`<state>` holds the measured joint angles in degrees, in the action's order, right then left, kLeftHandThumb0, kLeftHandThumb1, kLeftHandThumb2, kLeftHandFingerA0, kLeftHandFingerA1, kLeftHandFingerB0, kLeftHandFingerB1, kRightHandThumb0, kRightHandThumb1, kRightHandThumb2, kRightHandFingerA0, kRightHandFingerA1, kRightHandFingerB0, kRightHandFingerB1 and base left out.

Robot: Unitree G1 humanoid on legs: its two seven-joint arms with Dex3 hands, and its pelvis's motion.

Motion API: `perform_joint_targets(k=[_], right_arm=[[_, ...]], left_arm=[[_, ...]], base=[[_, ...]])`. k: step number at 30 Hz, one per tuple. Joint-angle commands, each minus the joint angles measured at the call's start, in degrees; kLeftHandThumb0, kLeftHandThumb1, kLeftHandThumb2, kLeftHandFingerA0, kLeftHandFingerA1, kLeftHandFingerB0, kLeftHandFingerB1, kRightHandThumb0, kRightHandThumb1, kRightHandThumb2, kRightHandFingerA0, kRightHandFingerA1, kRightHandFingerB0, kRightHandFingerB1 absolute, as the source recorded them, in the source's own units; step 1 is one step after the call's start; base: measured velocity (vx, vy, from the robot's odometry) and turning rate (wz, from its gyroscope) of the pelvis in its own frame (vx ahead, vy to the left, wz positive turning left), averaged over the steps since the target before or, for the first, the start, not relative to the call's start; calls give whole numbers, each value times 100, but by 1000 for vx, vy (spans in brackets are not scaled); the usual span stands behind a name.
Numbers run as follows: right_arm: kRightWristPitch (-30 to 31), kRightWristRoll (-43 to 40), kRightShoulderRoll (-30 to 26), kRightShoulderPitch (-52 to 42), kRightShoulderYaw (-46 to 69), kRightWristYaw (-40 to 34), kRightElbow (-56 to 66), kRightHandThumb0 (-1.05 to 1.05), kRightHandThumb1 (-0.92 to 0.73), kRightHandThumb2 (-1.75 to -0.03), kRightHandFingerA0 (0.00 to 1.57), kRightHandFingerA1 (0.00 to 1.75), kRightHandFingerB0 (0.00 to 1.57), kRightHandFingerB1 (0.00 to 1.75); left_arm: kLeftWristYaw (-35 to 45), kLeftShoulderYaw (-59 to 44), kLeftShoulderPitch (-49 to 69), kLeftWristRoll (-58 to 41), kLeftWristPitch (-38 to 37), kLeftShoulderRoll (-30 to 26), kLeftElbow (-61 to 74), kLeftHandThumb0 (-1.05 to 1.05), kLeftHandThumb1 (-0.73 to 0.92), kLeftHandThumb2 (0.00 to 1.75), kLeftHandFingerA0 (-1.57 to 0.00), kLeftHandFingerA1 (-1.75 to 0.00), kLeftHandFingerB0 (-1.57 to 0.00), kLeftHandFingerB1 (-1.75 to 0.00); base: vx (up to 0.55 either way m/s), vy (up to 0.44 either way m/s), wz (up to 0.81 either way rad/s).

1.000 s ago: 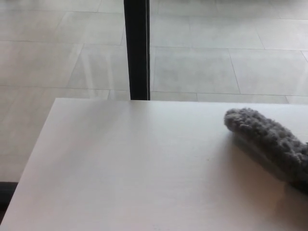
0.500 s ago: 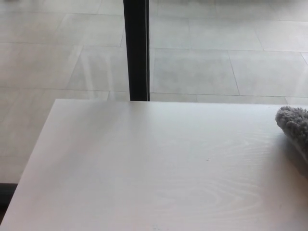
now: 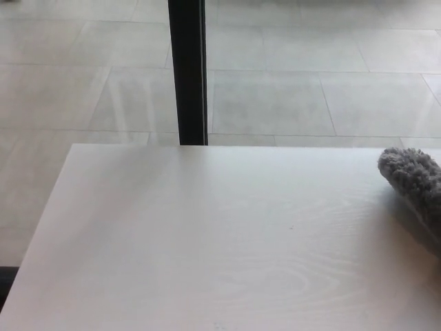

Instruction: The robot uses its right hand to pick up the duster kept in the middle of the desk and use it to wipe the desk by swiping its surface twice

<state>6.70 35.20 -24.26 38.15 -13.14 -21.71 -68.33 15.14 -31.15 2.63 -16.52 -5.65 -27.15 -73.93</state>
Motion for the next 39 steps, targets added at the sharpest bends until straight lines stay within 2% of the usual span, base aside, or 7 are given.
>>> perform_joint_targets(k=[1, 2, 8, 9, 26, 38, 39], right_arm=[[-900, -64, -256, -146, -506, 1966, 374, -102, -63, -101, 0, 18, 0, 1], [-843, -141, -298, -159, -456, 2041, 487, -105, -82, -66, 0, 2, 0, 0], [-602, -259, -690, -284, -379, 2334, 1149, -105, -88, -70, 0, 0, 0, 0], [-519, -255, -802, -358, -342, 2313, 1350, -105, -68, -112, 0, 23, 0, 0], [-665, -2390, -1844, -2589, 2473, 2873, 4618, -101, -76, -86, 0, 0, 0, 4], [-862, -3399, -532, -4814, 6247, 1357, 5307, -96, -68, -111, 0, 71, 9, 37], [-936, -3950, -229, -4782, 6620, 1333, 5197, -90, -82, -62, 3, 112, 0, 56]], left_arm=[[77, 9, 82, -27, -28, -74, 71, -48, 67, 60, -63, -59, -48, -46], [69, 4, 72, -36, 5, -78, 63, -48, 66, 59, -64, -59, -48, -46], [-57, 16, 11, -17, 68, -90, 26, -49, 64, 59, -67, -58, -56, -49], [60, 72, 37, 38, -63, -84, 35, -48, 69, 60, -63, -60, -50, -49], [38, 50, 175, -2, -62, -103, 68, -48, 69, 59, -68, -61, -52, -50], [227, 6, 366, -51, -30, -118, 10, -46, 66, 59, -62, -61, -50, -50], [163, 32, 377, -24, 7, -137, 33, -48, 66, 60, -65, -59, -54, -50]], base=[[0, 0, 0], [0, 0, 0], [0, 0, 0], [0, 0, 0], [0, 0, 0], [0, 0, 0], [0, 0, 0]])
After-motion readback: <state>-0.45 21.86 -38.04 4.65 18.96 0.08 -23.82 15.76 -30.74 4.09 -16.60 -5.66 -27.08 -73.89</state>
